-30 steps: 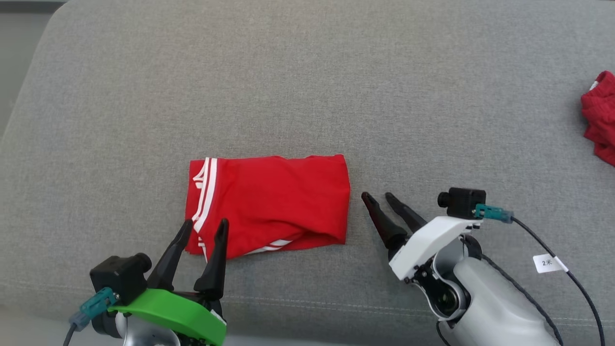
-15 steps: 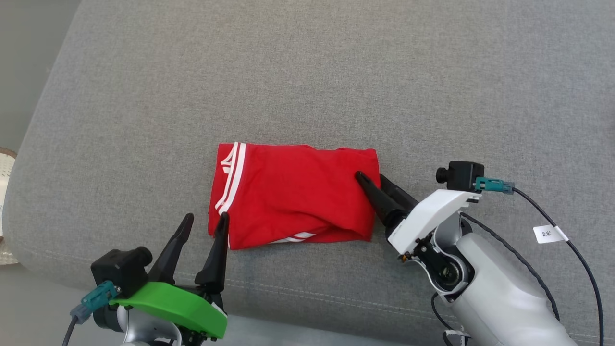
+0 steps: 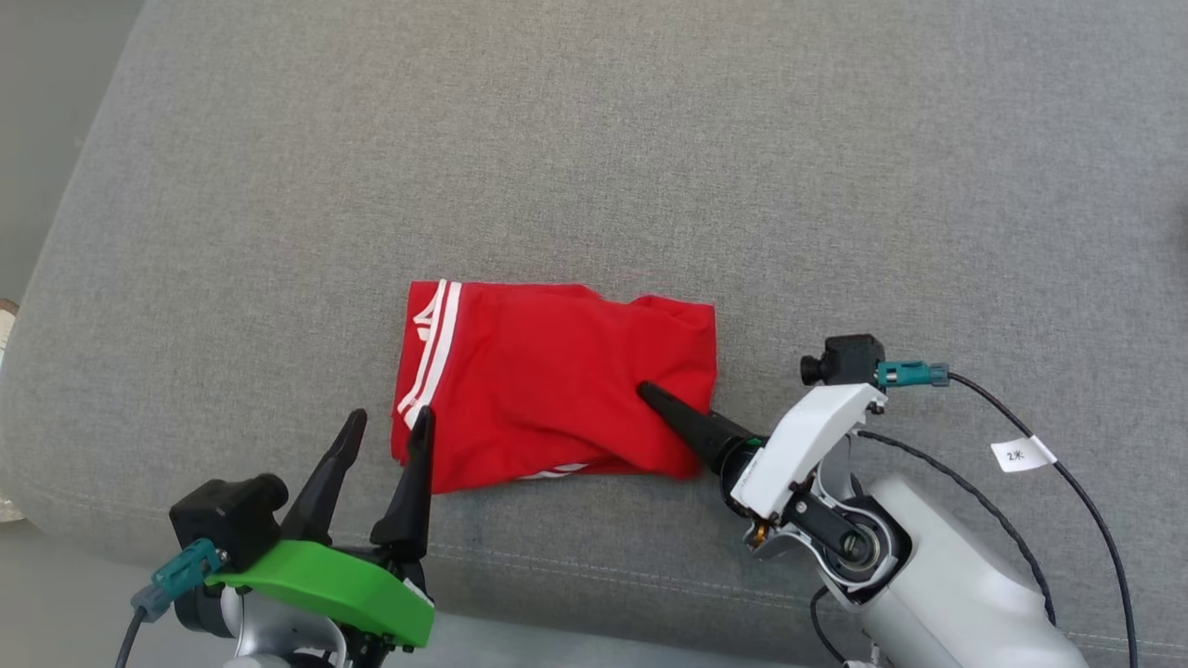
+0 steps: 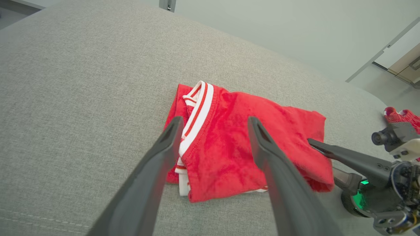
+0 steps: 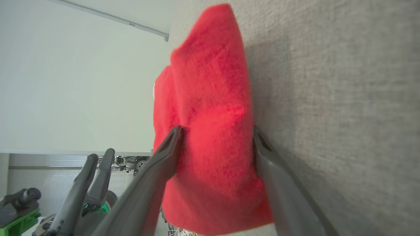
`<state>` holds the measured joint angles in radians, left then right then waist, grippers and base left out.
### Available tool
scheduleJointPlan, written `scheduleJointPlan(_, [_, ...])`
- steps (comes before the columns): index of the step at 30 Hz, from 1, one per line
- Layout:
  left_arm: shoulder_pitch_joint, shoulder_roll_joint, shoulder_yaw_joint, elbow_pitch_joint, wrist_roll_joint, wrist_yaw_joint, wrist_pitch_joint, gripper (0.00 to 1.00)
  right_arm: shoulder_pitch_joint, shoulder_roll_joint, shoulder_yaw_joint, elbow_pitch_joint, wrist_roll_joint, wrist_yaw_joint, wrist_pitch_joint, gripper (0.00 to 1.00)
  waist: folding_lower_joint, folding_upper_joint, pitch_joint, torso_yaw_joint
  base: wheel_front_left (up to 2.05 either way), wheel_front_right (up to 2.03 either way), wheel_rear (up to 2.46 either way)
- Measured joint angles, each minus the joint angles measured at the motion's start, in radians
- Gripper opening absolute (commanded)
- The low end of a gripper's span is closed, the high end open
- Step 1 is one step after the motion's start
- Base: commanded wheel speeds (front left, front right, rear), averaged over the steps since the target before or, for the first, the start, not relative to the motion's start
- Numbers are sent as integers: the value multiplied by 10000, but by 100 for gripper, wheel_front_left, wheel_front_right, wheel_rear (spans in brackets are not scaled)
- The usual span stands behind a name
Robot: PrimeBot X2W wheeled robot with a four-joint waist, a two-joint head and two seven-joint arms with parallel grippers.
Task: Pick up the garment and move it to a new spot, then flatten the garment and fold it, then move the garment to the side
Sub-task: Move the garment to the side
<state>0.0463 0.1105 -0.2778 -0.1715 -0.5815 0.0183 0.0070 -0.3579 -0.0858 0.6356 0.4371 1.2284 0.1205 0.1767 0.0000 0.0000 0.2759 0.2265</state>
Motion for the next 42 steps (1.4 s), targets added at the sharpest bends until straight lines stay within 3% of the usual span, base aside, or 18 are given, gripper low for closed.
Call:
scheduleJointPlan(4, [-86, -2, -27, 12, -2, -4, 4, 100, 33, 19, 182, -92, 104, 25, 176, 100, 0, 0, -1, -42, 0, 0, 0])
scheduleJointPlan(5, [-89, -2, -31, 13, -2, -4, 4, 100, 30, 31, 190, -90, 77, 25, 173, 0, 0, 0, -2, -49, 0, 0, 0])
scheduleJointPlan(14, [-107, -8, -65, 69, -2, -17, 2, 100, -310, -259, -10, 56, 33, 36, 495, 0, 0, 0, -24, -37, 0, 0, 0])
scheduleJointPlan(21, [-110, 4, -56, 52, -2, -21, 8, 100, -1460, -1488, -719, 293, 261, -23, 1452, 0, 0, 0, 57, -138, 0, 0, 0])
scheduleJointPlan(25, [-111, 42, -50, 13, -2, -21, 13, 100, -2123, -2186, -1014, 366, 330, -351, 1939, 0, 0, 0, 110, -281, 0, 0, 0])
scheduleJointPlan(34, [-116, 410, 134, -274, 73, -21, 199, 100, -3232, -3386, -1712, 268, 161, -614, 2217, 0, 0, 0, 265, -946, 0, 0, 0])
scheduleJointPlan(42, [-119, 681, 205, -587, 322, -2, 454, 100, -3632, -3896, -2305, 38, 173, -796, 2215, 0, 0, 0, 520, -1696, 0, 0, 0])
